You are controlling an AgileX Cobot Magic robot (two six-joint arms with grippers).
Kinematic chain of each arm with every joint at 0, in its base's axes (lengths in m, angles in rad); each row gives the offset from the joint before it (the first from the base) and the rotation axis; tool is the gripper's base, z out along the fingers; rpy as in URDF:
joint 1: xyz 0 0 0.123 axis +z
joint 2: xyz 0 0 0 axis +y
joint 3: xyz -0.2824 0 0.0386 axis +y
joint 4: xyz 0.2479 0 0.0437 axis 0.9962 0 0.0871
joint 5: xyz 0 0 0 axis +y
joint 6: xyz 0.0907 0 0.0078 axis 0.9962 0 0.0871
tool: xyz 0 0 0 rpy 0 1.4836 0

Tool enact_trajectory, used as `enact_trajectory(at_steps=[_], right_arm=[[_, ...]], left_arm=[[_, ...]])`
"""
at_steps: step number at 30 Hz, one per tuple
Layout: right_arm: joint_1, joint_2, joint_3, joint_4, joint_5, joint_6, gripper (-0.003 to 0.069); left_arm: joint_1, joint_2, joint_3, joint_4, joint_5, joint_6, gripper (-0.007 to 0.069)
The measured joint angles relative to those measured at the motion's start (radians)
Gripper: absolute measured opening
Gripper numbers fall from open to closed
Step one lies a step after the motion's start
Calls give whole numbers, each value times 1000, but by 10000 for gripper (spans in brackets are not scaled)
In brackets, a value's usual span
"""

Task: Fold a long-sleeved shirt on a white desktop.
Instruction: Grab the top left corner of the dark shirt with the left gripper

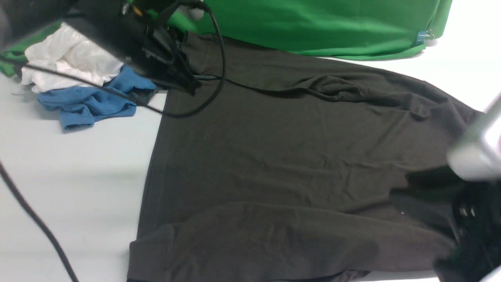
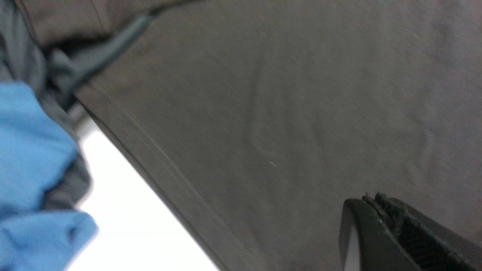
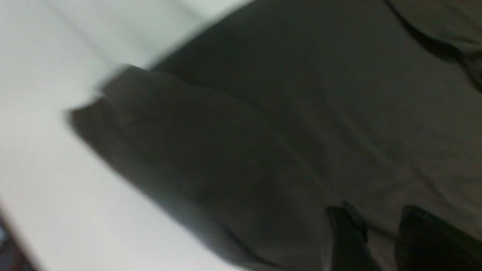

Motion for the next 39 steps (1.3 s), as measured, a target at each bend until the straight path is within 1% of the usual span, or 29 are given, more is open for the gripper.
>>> enact_trajectory(at_steps=[3, 5, 6, 7, 8, 9, 10, 11, 12, 13, 14, 16, 17, 18, 20, 21, 22, 24, 27, 31, 34, 39], right_arm=[[-142, 45, -39, -14, 40, -17, 236], [-282, 64, -66, 13, 33, -60, 236], [-328, 69, -72, 29, 24, -85, 236], [-340, 71, -73, 42, 20, -91, 236], [-435, 83, -77, 120, -13, -167, 236], [-472, 91, -78, 162, -28, -206, 236], [-480, 93, -78, 173, -35, -225, 236], [-547, 110, -78, 269, -57, -308, 236], [-552, 110, -78, 280, -60, -319, 236], [-591, 127, -78, 359, -93, -396, 236], [-609, 138, -79, 413, -119, -448, 236], [-624, 160, -90, 478, -173, -511, 236], [-625, 163, -93, 483, -173, -516, 236], [-628, 189, -119, 508, -208, -540, 236], [-630, 244, -184, 527, -243, -561, 236], [-630, 249, -190, 529, -242, -563, 236], [-631, 283, -231, 537, -249, -578, 236], [-632, 323, -276, 540, -253, -596, 236], [-632, 369, -327, 546, -253, -617, 237], [-632, 393, -342, 550, -224, -633, 237], [-632, 395, -344, 552, -189, -634, 237], [-632, 395, -344, 556, -148, -638, 237]], left_arm=[[37, 55, -102, -30, 0, 5, 20], [64, 119, -198, -81, 1, 8, 20], [69, 138, -221, -90, 1, 9, 20], [69, 138, -229, -92, 1, 9, 20], [75, 208, -298, -97, -1, 9, 20], [77, 239, -326, -88, -2, 9, 20], [78, 247, -340, -87, -3, 9, 21], [82, 312, -392, -69, -6, 9, 31], [84, 328, -399, -66, -6, 9, 34], [96, 397, -454, -42, -14, 8, 65], [108, 436, -479, -32, -24, 6, 92], [128, 483, -513, -25, -54, 5, 155], [130, 489, -520, -24, -59, 4, 162], [146, 520, -539, -21, -104, 1, 230], [165, 556, -554, -26, -216, 0, 323], [167, 561, -554, -26, -237, 0, 332], [169, 575, -559, -27, -307, 4, 391], [169, 598, -559, -44, -424, 23, 441], [167, 634, -563, -112, -569, 84, 463], [163, 687, -565, -224, -698, 185, 449], [159, 732, -578, -249, -755, 221, 426], [141, 793, -612, -269, -785, 237, 396]])
